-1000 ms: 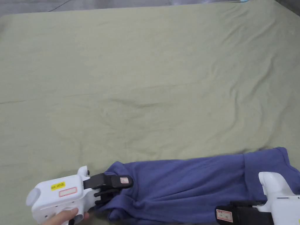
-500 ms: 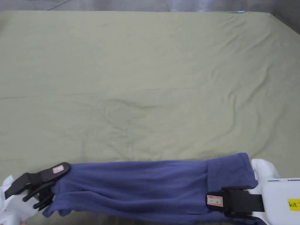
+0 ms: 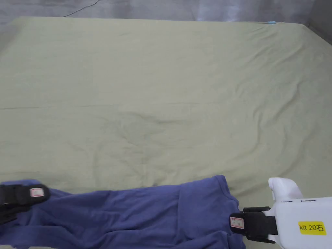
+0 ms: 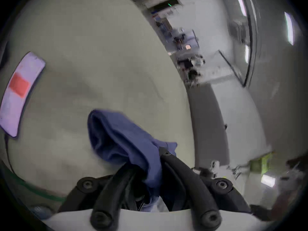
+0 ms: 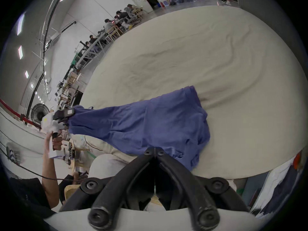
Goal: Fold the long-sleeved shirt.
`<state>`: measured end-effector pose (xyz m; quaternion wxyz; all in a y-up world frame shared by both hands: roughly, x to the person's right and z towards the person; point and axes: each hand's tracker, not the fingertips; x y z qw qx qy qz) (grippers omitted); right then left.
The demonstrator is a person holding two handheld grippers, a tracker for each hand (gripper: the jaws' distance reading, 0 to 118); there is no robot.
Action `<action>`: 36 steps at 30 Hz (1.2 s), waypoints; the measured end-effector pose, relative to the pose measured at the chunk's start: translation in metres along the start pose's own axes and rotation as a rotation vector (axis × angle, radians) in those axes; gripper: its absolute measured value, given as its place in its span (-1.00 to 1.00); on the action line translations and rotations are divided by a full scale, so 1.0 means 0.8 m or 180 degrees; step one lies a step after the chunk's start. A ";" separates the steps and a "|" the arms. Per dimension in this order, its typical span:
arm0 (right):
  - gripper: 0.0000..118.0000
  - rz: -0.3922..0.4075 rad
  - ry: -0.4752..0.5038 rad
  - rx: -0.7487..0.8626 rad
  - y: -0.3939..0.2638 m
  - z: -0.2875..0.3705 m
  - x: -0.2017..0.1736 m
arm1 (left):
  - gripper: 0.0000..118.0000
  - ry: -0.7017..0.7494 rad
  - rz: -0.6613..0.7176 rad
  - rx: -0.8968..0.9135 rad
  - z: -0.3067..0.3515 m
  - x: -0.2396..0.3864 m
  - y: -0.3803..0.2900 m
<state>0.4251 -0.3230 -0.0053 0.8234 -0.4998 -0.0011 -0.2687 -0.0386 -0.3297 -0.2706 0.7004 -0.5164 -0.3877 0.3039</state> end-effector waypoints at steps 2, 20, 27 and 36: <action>-1.00 -0.0027 -0.0075 0.0088 0.000 0.010 0.006 | -0.98 0.0023 -0.0282 -0.0234 -0.053 0.064 -0.013; -1.00 -0.0138 -0.0532 0.0337 -0.039 0.066 0.097 | 0.89 0.0469 -0.0346 -0.1518 -0.430 0.167 -0.132; -1.00 -0.0470 -0.0469 0.0538 -0.040 0.076 0.130 | 0.94 -0.0429 -0.0147 -0.1170 -0.346 0.209 -0.116; -1.00 -0.0628 -0.0428 0.0567 -0.040 0.072 0.145 | -0.97 0.1445 -0.1735 -0.1100 -0.338 0.162 -0.160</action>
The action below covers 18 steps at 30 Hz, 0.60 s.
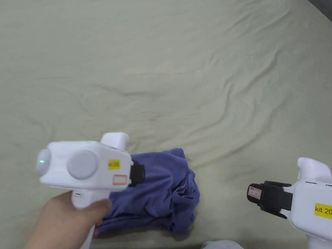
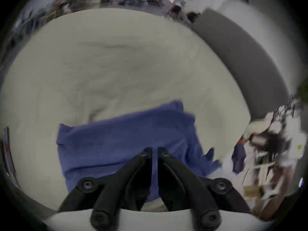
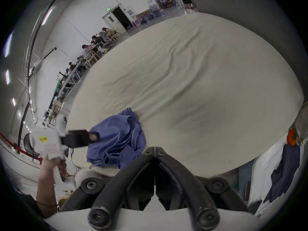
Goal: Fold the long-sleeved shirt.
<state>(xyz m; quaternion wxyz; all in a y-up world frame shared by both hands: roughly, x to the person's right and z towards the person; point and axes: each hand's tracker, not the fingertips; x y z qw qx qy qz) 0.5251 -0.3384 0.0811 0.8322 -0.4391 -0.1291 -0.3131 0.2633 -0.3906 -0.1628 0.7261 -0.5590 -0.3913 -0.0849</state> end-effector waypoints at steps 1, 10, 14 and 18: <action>-1.00 -0.0023 0.0006 -0.0003 -0.001 0.000 0.000 | -0.97 -0.0021 -0.0062 -0.0094 -0.020 0.015 -0.006; -1.00 0.0046 -0.0383 0.0094 0.006 0.021 0.000 | -0.99 0.0146 -0.0641 0.0028 -0.083 0.143 -0.001; -1.00 0.0079 -0.0451 0.0141 0.021 0.021 -0.009 | -0.98 -0.0748 -0.0486 -0.0017 -0.057 0.161 0.004; -1.00 0.0189 -0.0307 0.0115 0.034 0.000 -0.040 | -0.98 -0.1128 -0.0243 0.0099 -0.004 0.112 0.001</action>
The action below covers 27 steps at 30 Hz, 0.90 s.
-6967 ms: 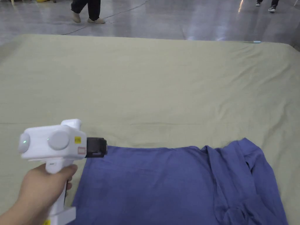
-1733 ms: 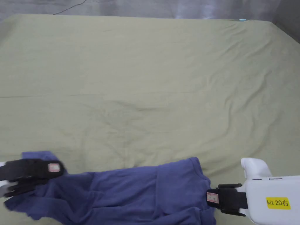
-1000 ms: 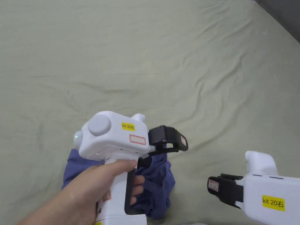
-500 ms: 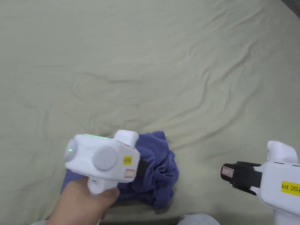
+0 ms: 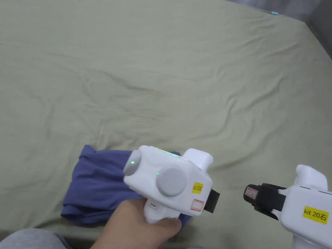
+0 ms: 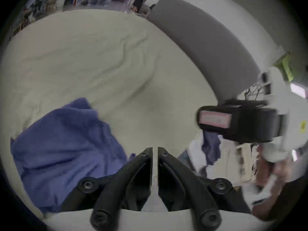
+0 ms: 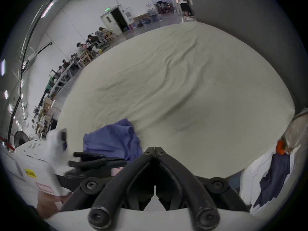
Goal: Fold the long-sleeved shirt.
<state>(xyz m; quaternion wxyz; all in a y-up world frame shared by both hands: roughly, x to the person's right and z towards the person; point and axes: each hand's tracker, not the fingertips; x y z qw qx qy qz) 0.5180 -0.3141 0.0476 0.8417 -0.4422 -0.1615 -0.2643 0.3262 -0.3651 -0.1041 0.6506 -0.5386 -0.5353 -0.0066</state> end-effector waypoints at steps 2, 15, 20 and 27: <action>-1.00 0.0147 0.0216 -0.0141 0.004 -0.021 -0.028 | -0.98 0.0011 0.0272 0.0184 0.048 -0.041 -0.005; -1.00 0.0621 0.0024 -0.1278 -0.014 -0.246 -0.128 | -0.98 0.1155 0.1280 0.0342 0.188 -0.230 -0.057; -1.00 0.0526 0.0181 -0.1324 -0.008 -0.237 -0.112 | -0.94 0.1053 0.1282 0.0275 0.170 -0.234 -0.062; -1.00 0.0437 0.0268 -0.1329 -0.006 -0.235 -0.107 | 1.00 0.0312 0.1593 0.0094 0.127 -0.257 -0.051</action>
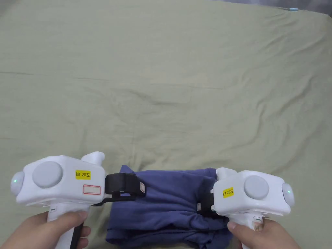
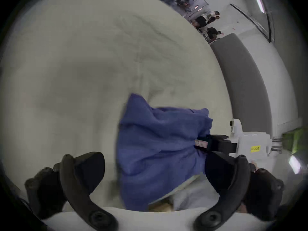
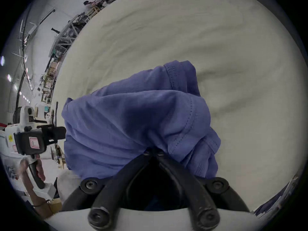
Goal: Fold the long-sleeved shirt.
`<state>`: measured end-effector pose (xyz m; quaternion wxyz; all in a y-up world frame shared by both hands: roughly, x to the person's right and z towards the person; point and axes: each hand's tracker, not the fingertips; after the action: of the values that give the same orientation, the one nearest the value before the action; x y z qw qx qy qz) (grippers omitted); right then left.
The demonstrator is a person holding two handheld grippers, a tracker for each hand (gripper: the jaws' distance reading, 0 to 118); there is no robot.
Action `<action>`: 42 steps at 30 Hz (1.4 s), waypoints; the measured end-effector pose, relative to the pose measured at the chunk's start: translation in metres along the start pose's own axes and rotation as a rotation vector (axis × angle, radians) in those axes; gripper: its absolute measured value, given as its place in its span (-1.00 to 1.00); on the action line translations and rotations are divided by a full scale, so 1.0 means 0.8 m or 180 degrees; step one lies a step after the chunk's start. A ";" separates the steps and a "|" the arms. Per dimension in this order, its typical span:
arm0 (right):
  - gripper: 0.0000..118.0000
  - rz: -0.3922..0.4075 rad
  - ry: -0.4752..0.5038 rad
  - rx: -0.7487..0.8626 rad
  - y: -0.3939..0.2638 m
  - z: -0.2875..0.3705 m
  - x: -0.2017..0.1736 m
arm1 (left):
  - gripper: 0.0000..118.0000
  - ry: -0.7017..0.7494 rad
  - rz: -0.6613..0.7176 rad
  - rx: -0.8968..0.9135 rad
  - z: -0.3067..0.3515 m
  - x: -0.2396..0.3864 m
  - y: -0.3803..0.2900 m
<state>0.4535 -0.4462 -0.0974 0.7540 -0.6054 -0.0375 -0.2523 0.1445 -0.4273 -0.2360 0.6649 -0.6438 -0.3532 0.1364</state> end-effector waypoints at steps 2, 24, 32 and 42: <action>-1.00 -0.0038 0.0028 0.0031 -0.004 0.001 0.002 | 0.68 -0.0173 0.0157 -0.0247 -0.019 -0.005 0.002; -1.00 -0.0277 0.0000 0.0396 -0.030 0.061 -0.156 | -0.93 -0.0485 -0.0037 0.0284 0.137 -0.030 0.017; -1.00 0.0146 0.0705 0.0270 -0.040 0.020 -0.314 | -0.93 0.0940 -0.0126 0.0476 0.275 -0.152 0.024; -1.00 0.0703 0.1001 0.0249 -0.061 0.037 -0.358 | 0.97 0.2132 -0.0210 0.0359 0.271 -0.209 0.002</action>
<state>0.1907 -0.3296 -0.1493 0.7966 -0.5291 0.1376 -0.2578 -0.1144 -0.3689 -0.3041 0.7826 -0.6033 -0.1277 -0.0849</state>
